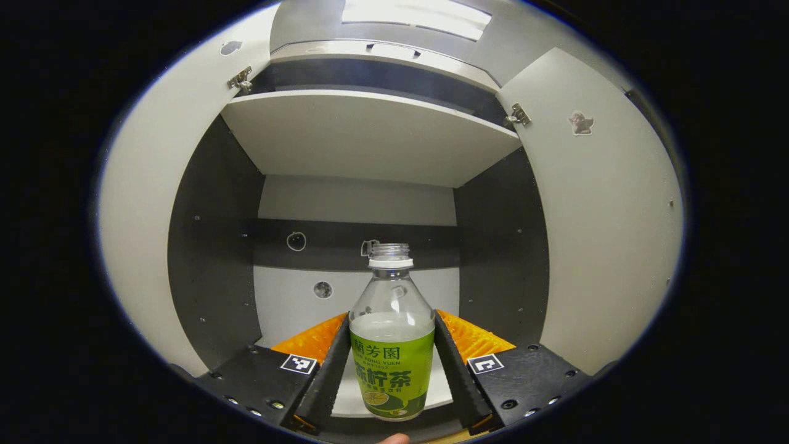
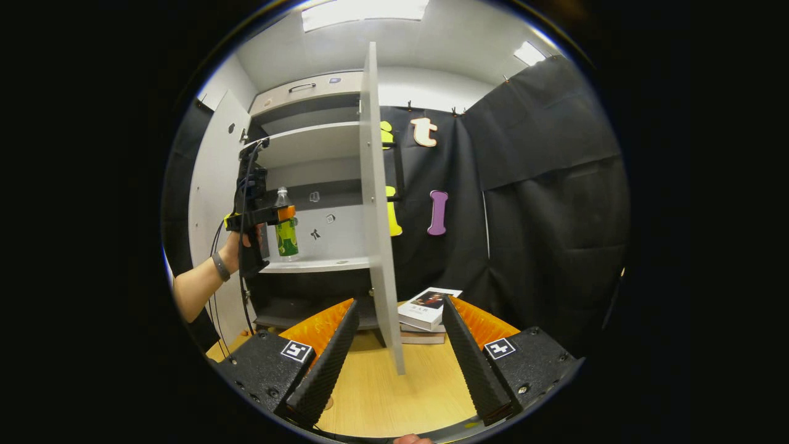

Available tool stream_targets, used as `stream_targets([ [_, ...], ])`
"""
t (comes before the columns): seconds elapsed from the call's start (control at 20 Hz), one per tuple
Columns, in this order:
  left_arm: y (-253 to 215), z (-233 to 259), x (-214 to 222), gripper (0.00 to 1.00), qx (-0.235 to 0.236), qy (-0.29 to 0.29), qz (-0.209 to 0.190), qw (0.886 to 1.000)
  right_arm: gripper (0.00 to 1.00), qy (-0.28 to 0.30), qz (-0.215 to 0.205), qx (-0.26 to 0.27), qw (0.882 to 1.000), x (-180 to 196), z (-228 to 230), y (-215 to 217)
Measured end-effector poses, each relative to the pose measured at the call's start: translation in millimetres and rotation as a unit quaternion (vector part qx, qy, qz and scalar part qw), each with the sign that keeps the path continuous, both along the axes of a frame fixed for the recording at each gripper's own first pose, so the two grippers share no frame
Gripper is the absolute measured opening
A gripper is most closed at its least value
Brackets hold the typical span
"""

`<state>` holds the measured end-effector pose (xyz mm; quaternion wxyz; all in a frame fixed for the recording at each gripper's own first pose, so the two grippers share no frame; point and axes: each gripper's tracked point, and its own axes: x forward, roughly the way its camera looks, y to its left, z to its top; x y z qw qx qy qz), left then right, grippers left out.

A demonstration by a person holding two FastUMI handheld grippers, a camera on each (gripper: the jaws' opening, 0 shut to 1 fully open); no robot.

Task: Grasp the bottle in the cabinet with the left hand and place it on the coaster, then close the right door with the right hand and the left door with the left hand.

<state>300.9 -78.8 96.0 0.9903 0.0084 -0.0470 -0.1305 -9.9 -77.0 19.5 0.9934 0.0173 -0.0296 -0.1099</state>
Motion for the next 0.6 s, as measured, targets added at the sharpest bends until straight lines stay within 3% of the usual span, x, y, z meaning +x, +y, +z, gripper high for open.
stream_targets([
  [0.05,-1.8,-1.3,-10.3,0.73,-0.007,0.003,-0.008,1.000,0.84,0.000,0.004,0.000,1.000,-0.8,0.5,3.2],
  [0.1,-4.2,-3.1,-21.8,0.77,-0.013,0.006,-0.018,1.000,0.84,-0.001,0.009,0.000,1.000,-1.8,2.2,6.6],
  [0.6,-16.7,-56.7,-119.8,0.74,-0.044,0.044,-0.048,0.997,0.83,-0.027,0.055,-0.011,0.998,-5.9,29.5,26.7],
])
